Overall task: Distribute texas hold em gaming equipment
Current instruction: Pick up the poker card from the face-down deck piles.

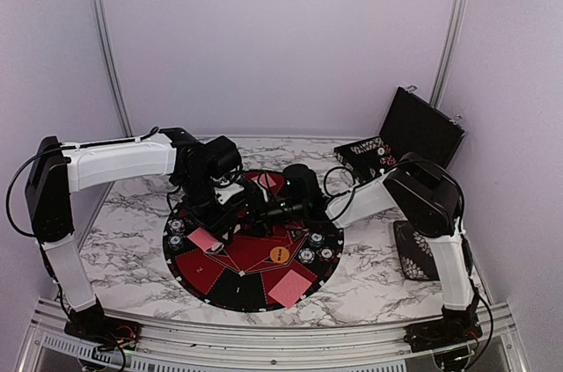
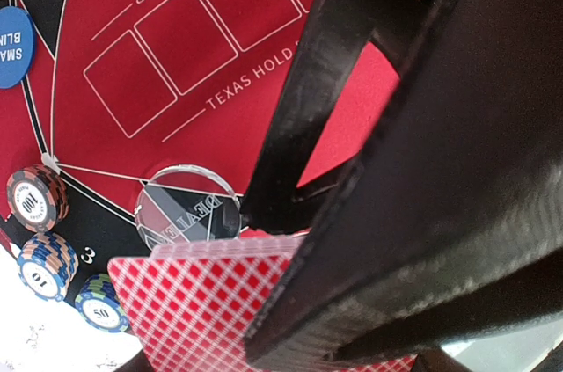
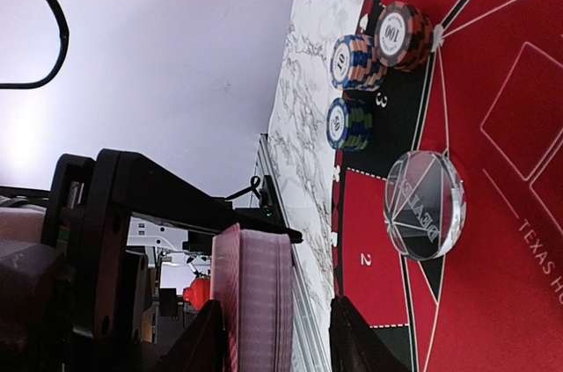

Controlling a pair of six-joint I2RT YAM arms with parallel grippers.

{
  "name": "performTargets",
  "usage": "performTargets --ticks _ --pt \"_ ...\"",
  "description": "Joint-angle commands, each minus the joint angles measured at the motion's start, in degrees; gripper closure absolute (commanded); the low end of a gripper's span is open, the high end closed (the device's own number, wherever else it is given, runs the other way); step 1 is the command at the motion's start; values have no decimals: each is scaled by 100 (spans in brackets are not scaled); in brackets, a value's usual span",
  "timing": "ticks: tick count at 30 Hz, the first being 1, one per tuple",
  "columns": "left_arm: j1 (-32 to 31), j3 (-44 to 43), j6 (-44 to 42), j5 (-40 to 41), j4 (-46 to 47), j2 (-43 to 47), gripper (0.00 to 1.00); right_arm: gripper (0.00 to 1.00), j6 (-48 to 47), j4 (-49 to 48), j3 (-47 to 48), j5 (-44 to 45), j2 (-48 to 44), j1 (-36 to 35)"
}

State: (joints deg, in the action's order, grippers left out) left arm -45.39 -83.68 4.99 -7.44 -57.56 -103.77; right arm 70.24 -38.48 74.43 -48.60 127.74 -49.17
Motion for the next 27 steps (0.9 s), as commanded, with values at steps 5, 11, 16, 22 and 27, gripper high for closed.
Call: performTargets --ticks 5,11,16,22,27 --pt "-32 1 -79 -50 -80 255 53 64 -227 266 55 223 -102 63" --pt "-32 6 -88 -43 -80 252 53 66 -263 280 -27 270 -202 104" --pt "-34 35 -71 -42 -80 246 53 67 -287 273 -100 307 -286 128" --pt "-32 62 -60 -44 -80 242 53 68 -291 233 -174 316 -366 149" --pt "-32 54 -61 -34 -80 225 53 68 -278 185 -231 316 -427 166"
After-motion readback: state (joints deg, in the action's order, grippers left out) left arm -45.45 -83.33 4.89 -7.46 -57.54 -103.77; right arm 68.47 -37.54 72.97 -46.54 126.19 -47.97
